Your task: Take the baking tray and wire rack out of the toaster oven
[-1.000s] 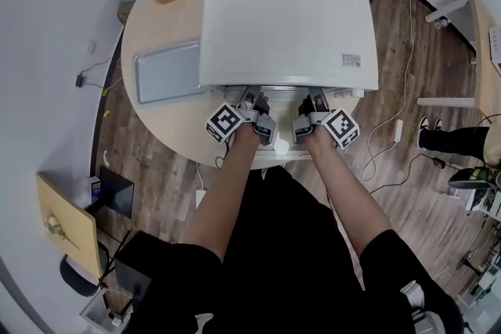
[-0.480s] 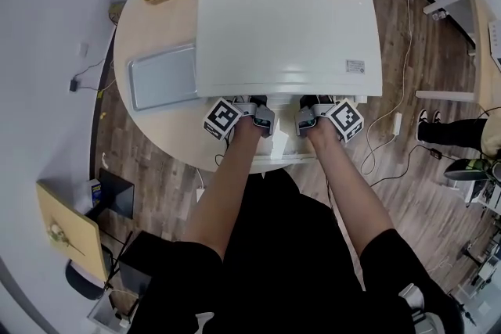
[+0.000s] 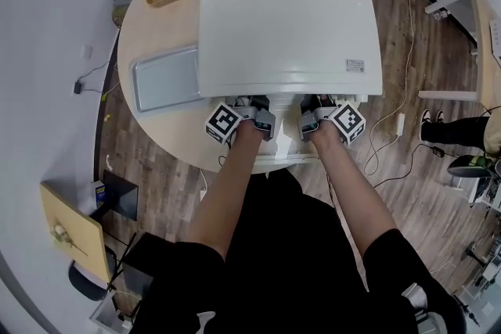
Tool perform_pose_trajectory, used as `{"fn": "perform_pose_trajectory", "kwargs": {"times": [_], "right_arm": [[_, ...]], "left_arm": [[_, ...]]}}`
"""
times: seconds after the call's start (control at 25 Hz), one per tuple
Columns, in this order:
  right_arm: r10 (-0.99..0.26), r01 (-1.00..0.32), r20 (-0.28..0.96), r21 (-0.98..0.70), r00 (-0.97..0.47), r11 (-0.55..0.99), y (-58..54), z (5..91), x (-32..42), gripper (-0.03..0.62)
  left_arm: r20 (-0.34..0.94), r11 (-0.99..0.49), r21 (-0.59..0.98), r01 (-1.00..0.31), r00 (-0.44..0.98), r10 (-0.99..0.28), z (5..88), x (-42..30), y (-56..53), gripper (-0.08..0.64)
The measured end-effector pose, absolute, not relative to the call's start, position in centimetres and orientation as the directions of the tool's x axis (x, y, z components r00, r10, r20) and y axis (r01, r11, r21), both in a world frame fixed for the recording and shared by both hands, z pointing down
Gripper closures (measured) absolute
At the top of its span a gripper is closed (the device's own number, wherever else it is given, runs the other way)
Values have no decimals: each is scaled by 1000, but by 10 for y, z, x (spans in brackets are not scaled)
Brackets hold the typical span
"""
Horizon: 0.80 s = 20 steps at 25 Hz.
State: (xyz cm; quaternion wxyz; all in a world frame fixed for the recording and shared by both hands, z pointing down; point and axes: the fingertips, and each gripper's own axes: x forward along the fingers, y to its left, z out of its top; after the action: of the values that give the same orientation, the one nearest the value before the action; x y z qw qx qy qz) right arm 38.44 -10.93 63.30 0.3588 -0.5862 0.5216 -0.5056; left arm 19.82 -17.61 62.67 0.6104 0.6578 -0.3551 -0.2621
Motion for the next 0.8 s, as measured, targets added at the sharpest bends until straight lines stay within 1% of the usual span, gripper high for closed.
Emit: {"fn": "perform_pose_trajectory", "kwargs": {"times": [0.28, 0.8], "right_arm": [[-976, -192, 209, -962, -64, -194, -82, 633, 377, 577], [-978, -206, 156, -970, -138, -125, -12, 627, 357, 588]], "left_arm": [[84, -32, 985, -169, 635, -768, 625, 193, -149, 543], [63, -54, 986, -158, 653, -755, 619, 175, -78, 543]]}}
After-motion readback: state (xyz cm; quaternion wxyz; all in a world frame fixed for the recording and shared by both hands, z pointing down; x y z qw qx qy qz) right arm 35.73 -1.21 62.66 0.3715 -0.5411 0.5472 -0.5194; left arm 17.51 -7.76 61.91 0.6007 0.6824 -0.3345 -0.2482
